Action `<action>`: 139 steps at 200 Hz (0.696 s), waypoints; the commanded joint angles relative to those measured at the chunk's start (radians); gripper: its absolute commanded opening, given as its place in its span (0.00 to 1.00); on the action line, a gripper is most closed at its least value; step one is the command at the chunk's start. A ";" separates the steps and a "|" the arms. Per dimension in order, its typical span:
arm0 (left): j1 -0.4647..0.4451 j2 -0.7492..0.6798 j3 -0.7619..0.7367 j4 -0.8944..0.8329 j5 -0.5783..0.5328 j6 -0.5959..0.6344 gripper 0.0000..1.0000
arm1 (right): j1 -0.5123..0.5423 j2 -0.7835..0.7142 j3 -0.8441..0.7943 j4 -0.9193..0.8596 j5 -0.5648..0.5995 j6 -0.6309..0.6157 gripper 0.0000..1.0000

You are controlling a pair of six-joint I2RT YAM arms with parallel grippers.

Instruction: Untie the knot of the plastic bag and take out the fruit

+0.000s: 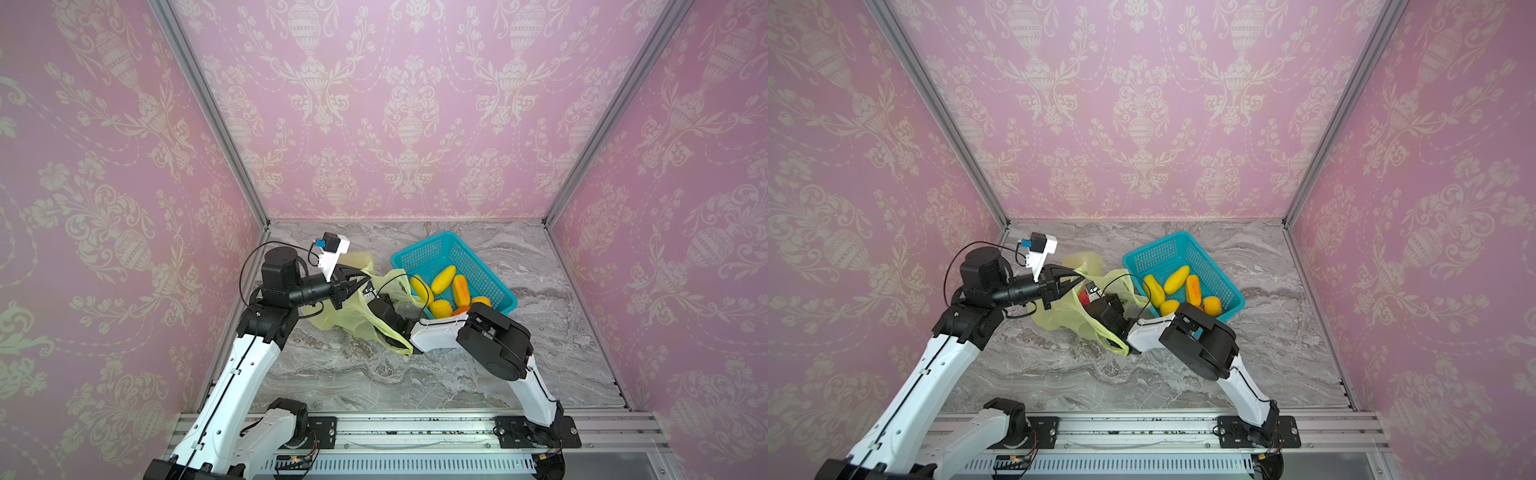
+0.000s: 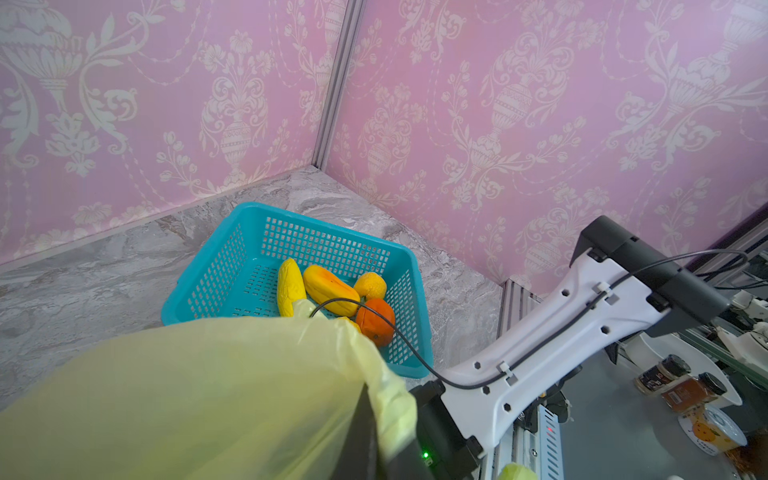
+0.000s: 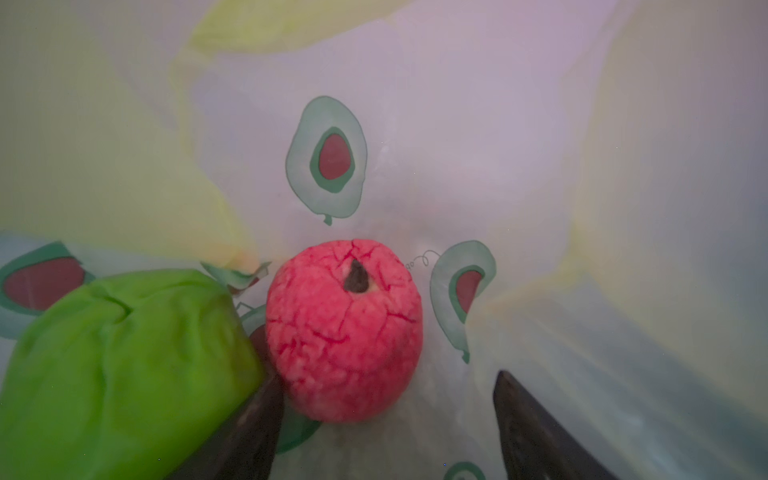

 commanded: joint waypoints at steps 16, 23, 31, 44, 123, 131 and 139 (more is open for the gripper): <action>-0.016 0.025 0.000 0.024 0.066 -0.028 0.08 | -0.002 -0.029 -0.143 0.290 -0.165 -0.053 0.77; -0.015 0.027 0.003 0.021 0.063 -0.027 0.08 | -0.002 -0.044 -0.178 0.343 -0.186 -0.054 0.77; -0.015 0.029 0.003 0.019 0.059 -0.025 0.08 | -0.001 -0.062 -0.220 0.411 -0.220 -0.063 0.77; -0.017 0.026 0.002 0.016 0.055 -0.022 0.09 | 0.005 -0.087 -0.273 0.498 -0.263 -0.078 0.79; -0.025 0.028 -0.002 0.018 0.063 -0.020 0.09 | 0.058 -0.068 -0.163 0.351 -0.261 -0.082 0.87; -0.024 0.026 -0.004 0.020 0.065 -0.021 0.09 | 0.059 -0.060 -0.134 0.300 -0.237 -0.074 0.87; -0.026 0.025 -0.005 0.024 0.067 -0.021 0.09 | 0.060 -0.049 -0.101 0.247 -0.206 -0.064 0.87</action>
